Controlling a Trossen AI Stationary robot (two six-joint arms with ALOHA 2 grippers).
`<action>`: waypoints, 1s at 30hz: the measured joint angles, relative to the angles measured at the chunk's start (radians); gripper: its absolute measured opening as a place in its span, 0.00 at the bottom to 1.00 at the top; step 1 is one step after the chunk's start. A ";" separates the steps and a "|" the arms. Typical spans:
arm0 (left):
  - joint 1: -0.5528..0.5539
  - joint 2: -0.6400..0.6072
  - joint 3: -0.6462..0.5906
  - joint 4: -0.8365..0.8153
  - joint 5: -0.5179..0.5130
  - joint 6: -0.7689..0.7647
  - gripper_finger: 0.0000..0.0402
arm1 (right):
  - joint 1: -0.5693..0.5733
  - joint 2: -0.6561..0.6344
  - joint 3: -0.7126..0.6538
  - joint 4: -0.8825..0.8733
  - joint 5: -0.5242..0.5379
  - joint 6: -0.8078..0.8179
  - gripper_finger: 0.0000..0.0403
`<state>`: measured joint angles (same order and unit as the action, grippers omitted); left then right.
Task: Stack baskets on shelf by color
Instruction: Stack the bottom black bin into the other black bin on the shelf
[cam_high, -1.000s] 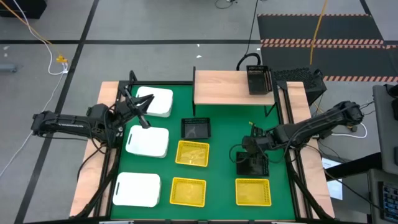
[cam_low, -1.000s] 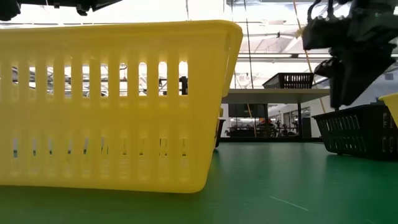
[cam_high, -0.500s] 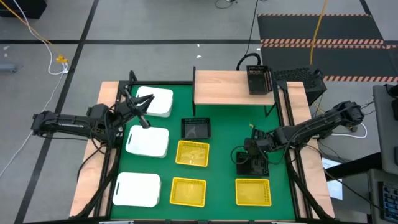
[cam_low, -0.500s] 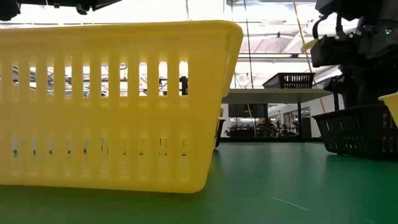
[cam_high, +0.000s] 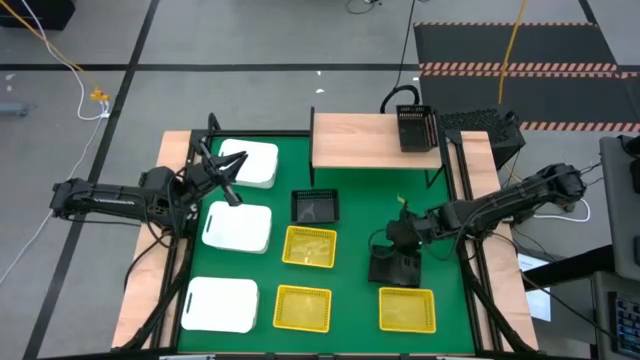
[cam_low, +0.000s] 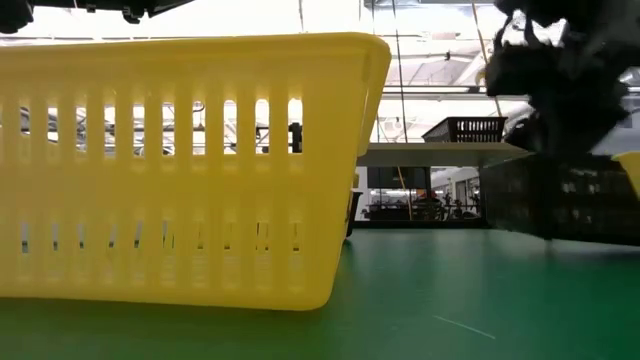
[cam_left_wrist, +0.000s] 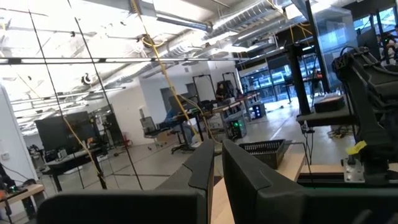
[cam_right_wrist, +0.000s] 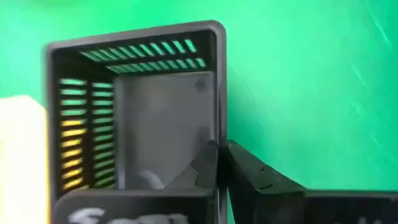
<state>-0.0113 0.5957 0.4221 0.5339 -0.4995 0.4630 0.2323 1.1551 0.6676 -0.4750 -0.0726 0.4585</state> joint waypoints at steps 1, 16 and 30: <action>0.000 0.000 0.000 0.000 0.000 0.000 0.09 | -0.012 -0.007 0.015 0.008 -0.011 0.000 0.02; 0.006 0.000 0.000 0.039 0.000 0.029 0.09 | -0.329 -0.261 0.400 0.006 0.496 -0.139 0.02; 0.024 0.000 0.000 0.047 0.000 0.027 0.09 | -1.088 0.001 0.811 -0.334 0.217 -0.191 0.02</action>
<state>0.0128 0.5957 0.4217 0.5809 -0.4995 0.4901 -0.8559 1.1560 1.4784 -0.8085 0.1441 0.2679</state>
